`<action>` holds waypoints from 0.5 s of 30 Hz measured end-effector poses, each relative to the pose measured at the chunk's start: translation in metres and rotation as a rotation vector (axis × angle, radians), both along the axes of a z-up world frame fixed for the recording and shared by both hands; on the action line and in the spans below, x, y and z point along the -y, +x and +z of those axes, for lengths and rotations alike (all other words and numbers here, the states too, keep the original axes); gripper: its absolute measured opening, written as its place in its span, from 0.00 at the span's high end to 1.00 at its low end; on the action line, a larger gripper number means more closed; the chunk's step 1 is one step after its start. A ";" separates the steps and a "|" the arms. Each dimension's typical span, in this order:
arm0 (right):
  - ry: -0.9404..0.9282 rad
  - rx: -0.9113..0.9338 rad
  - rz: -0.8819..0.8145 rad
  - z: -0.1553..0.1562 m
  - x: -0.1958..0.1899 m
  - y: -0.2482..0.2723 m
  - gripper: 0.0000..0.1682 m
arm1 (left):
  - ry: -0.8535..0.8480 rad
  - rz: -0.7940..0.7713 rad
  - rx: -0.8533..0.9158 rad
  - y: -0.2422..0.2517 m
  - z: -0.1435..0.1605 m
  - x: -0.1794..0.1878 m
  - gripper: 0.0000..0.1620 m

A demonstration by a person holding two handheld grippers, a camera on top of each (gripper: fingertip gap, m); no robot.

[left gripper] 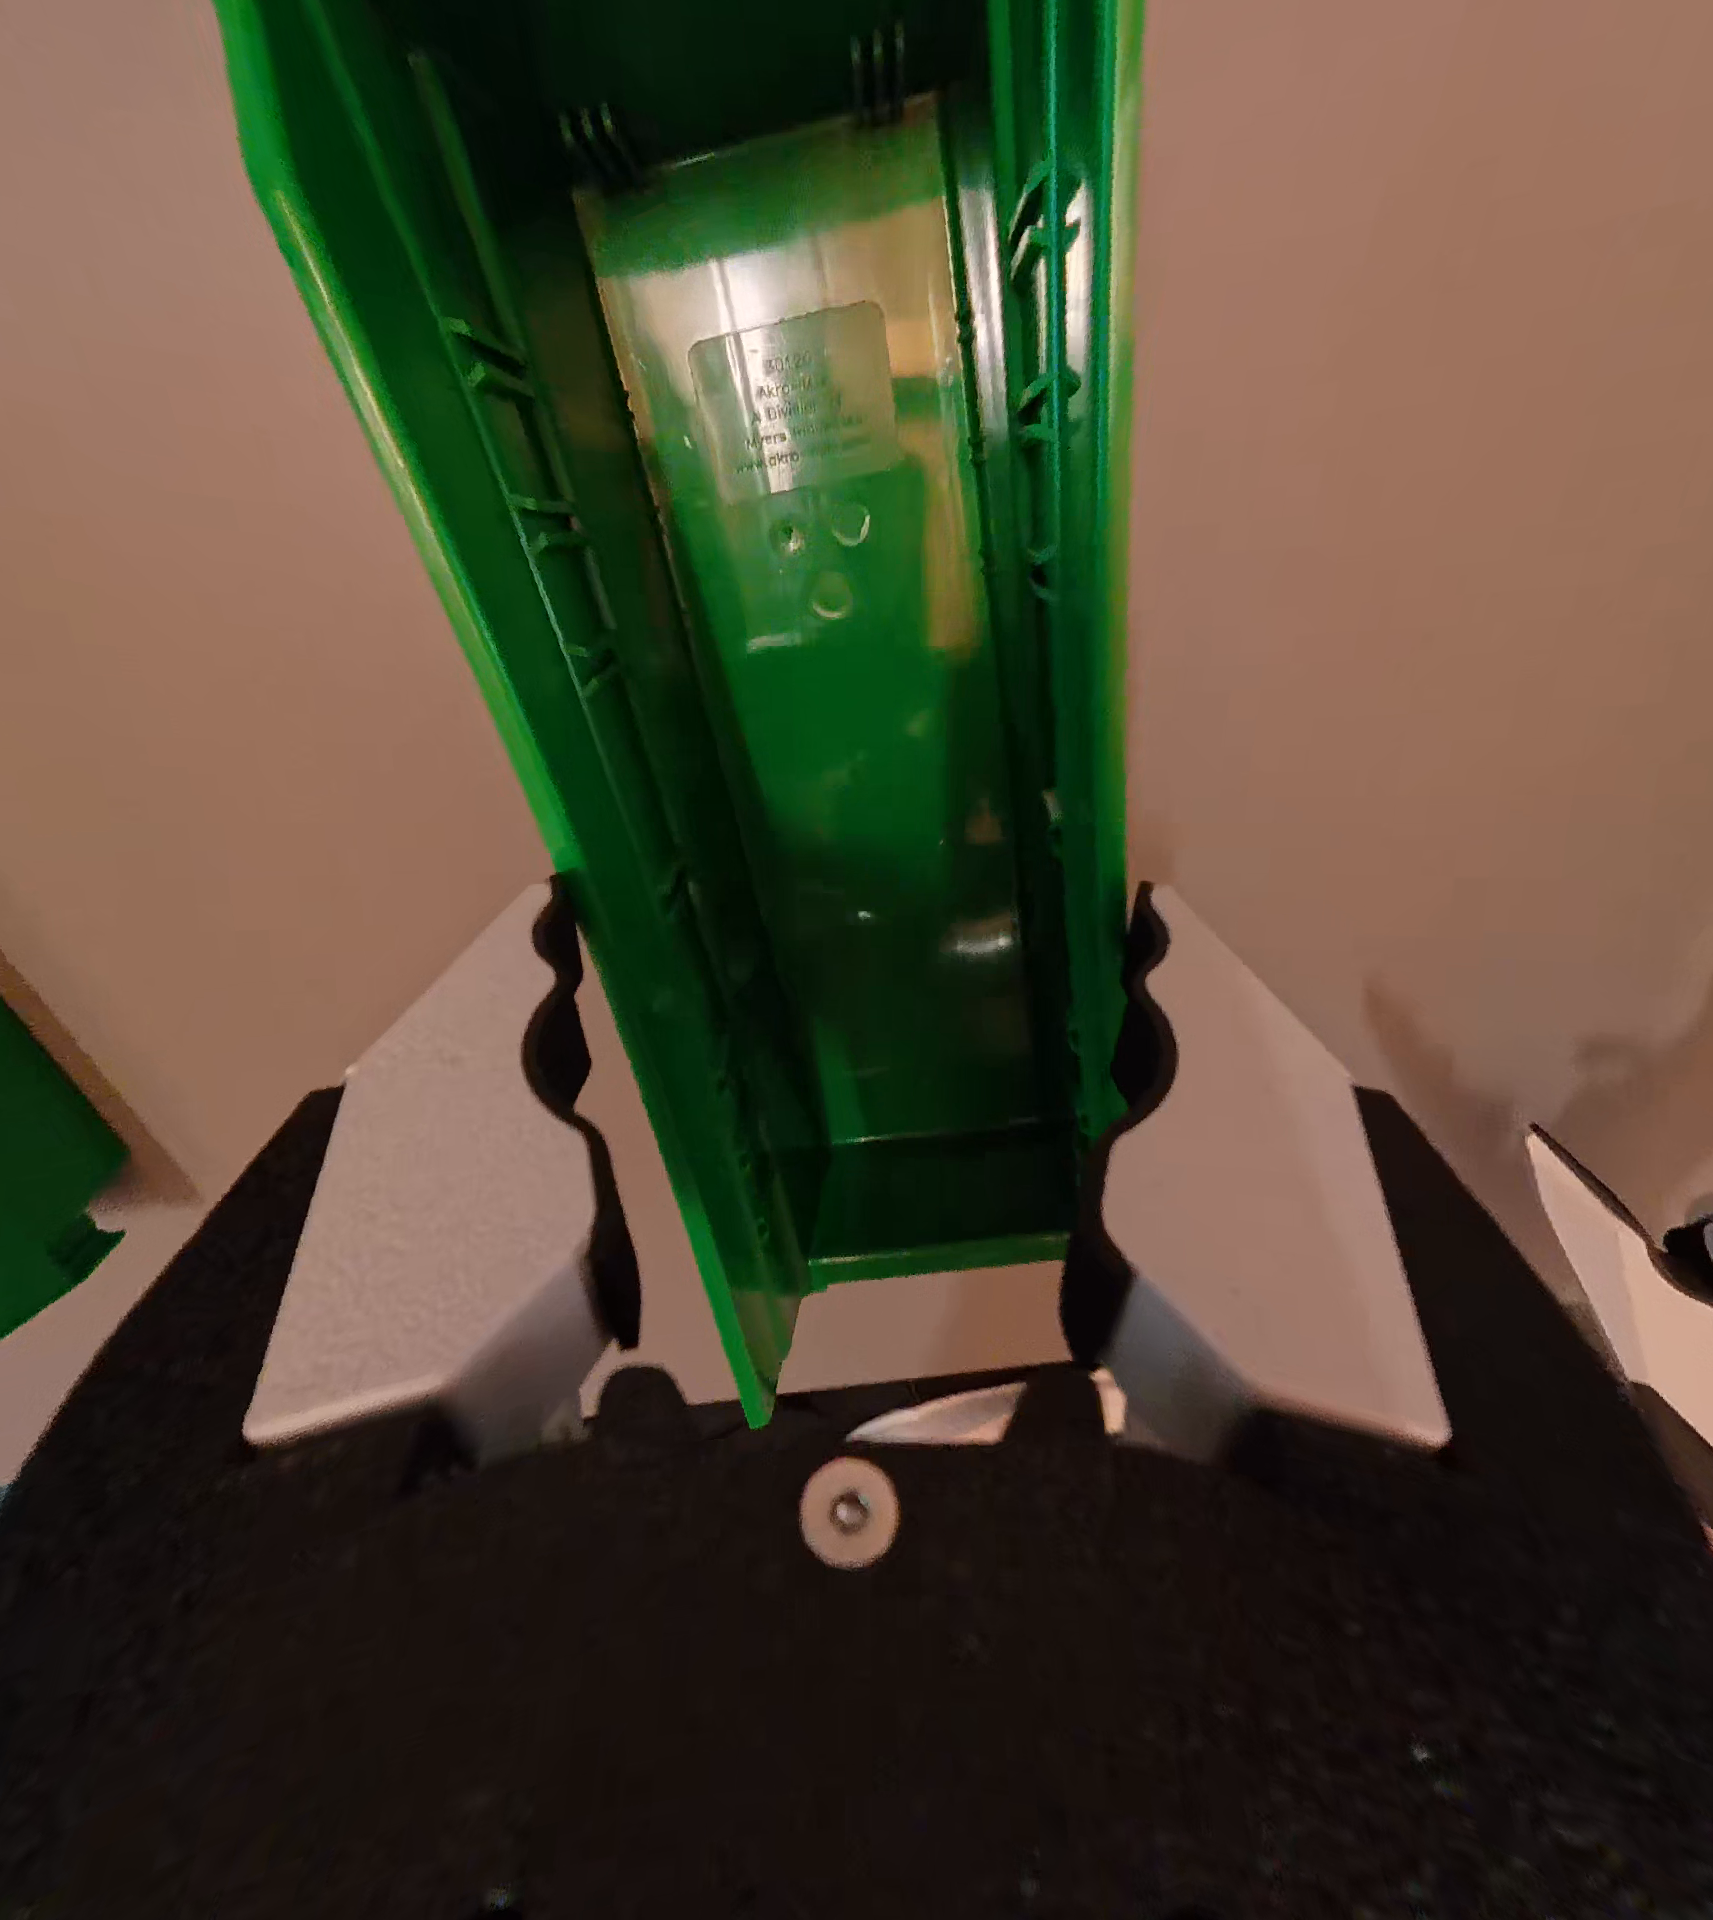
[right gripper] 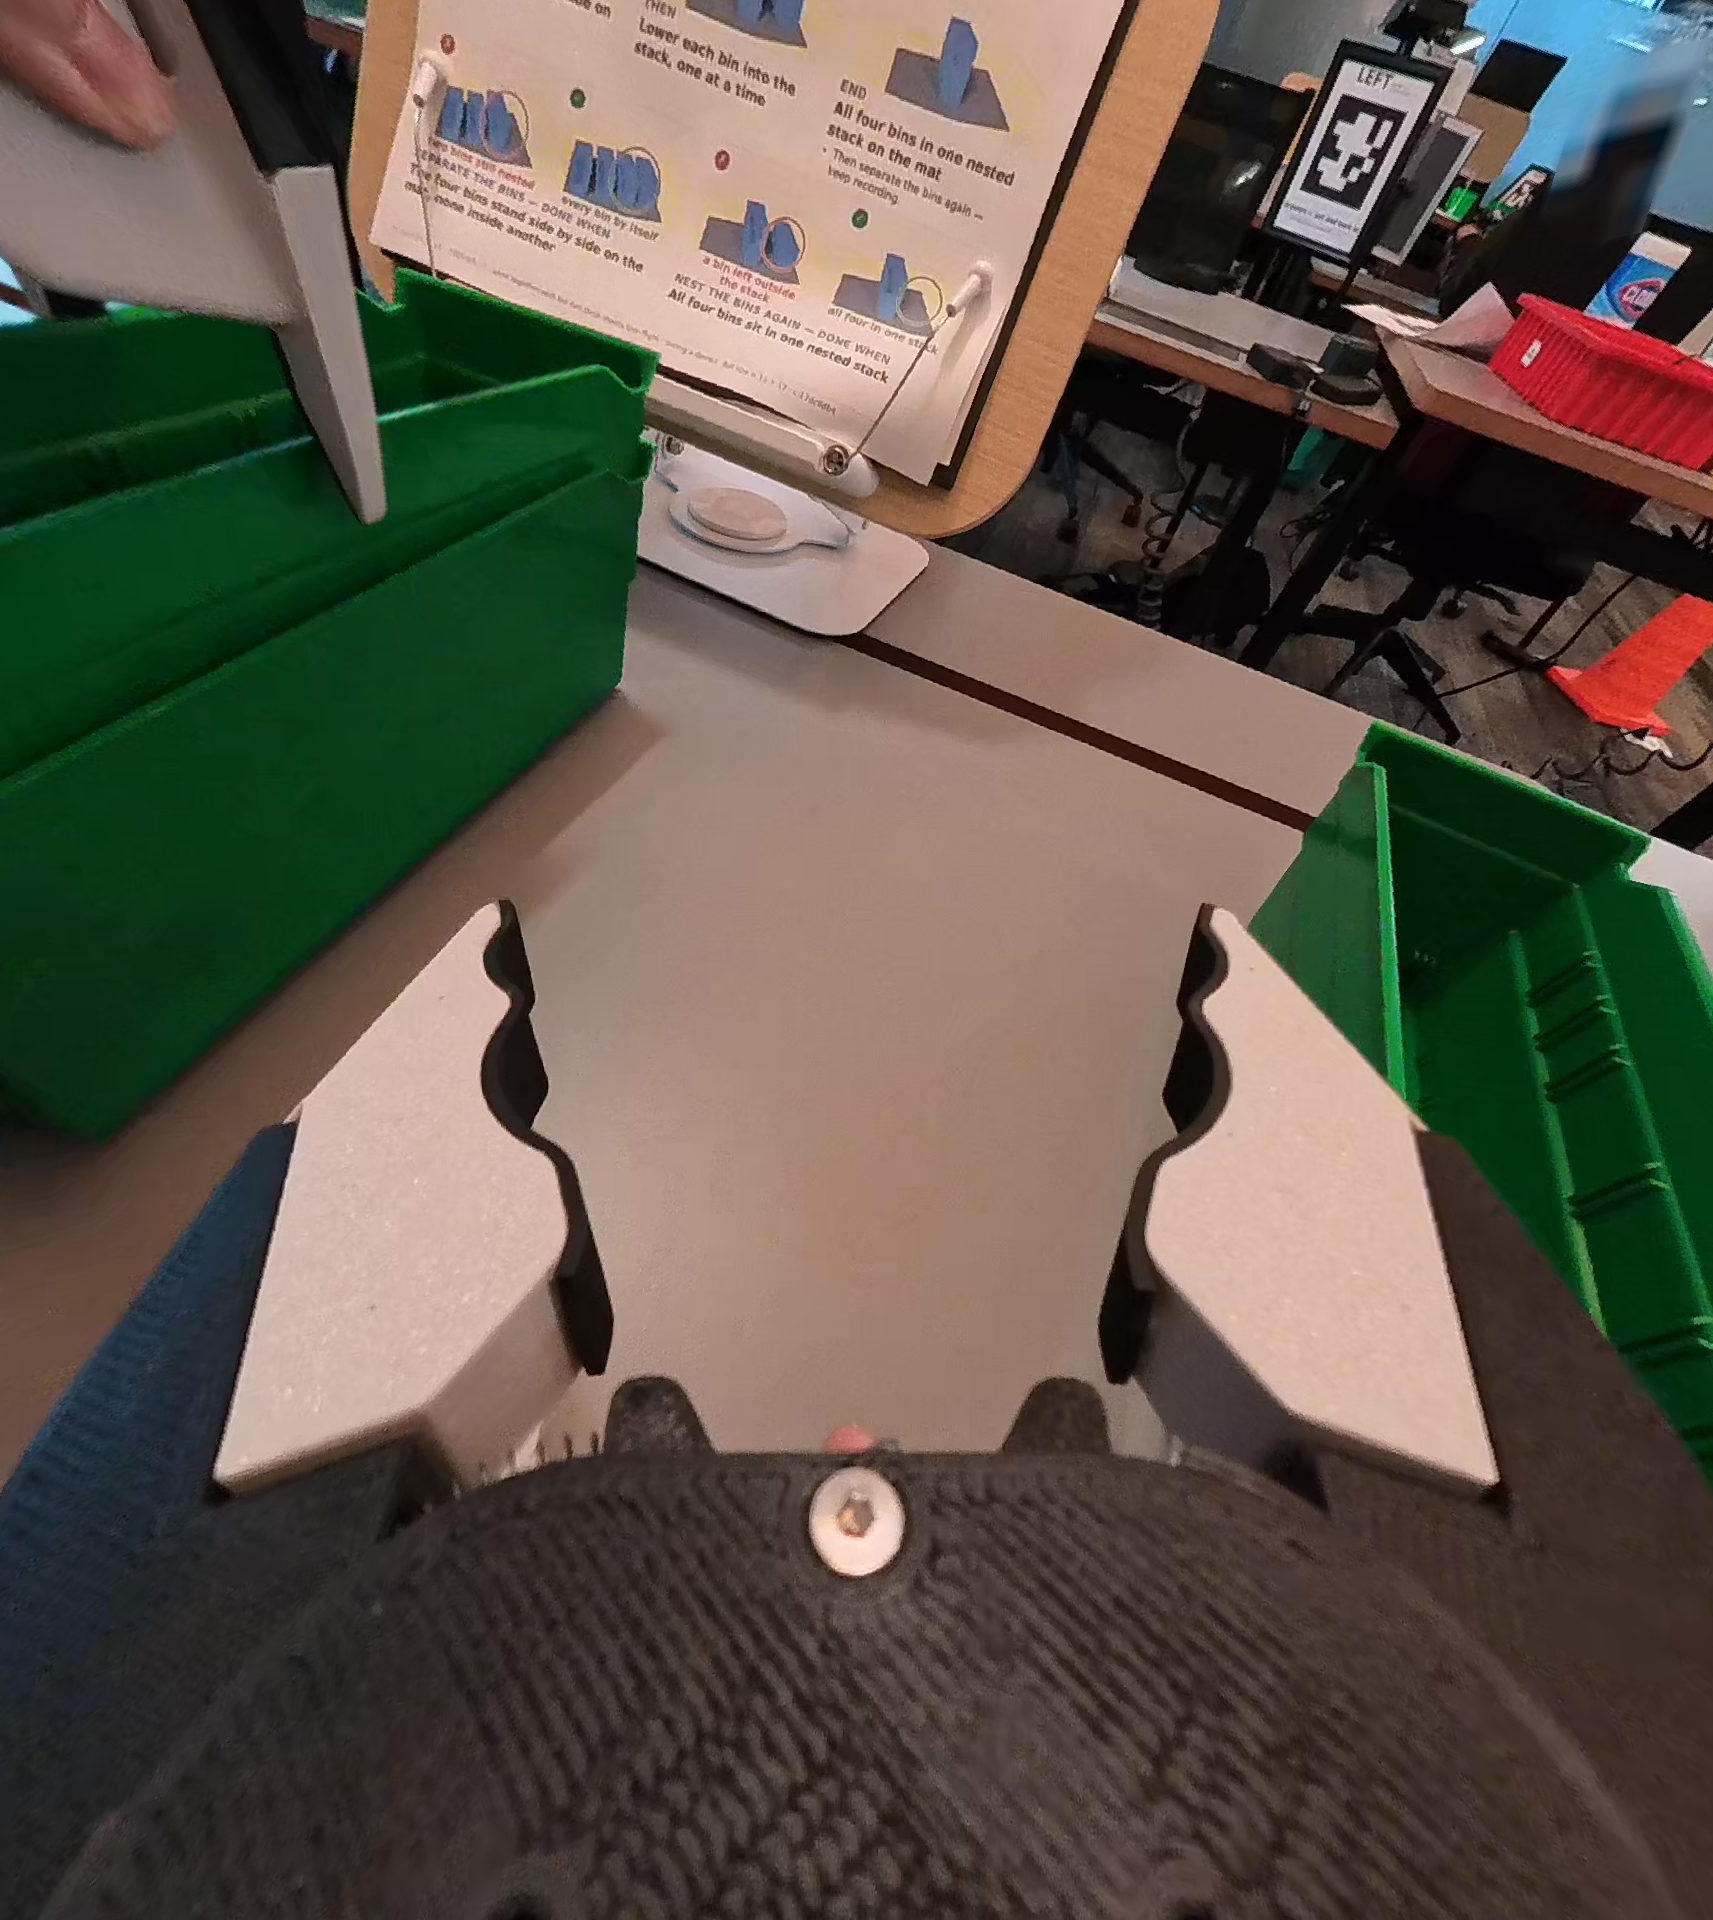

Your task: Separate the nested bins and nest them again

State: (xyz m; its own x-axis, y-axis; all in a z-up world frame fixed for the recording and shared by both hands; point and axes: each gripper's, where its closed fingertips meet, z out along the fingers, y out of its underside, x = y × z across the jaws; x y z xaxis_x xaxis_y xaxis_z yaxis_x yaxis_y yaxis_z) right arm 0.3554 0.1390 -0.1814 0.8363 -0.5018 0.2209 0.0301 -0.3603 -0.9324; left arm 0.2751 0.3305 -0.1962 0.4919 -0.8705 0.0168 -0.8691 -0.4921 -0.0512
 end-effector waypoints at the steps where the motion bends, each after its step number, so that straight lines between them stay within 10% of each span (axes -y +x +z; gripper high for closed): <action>1: -0.002 -0.001 -0.001 -0.001 0.000 0.000 0.27 | 0.016 -0.002 0.006 0.001 0.000 0.000 0.35; 15: -0.016 0.002 0.008 -0.001 -0.002 -0.004 0.27 | 0.104 -0.118 -0.131 -0.031 0.000 0.015 0.26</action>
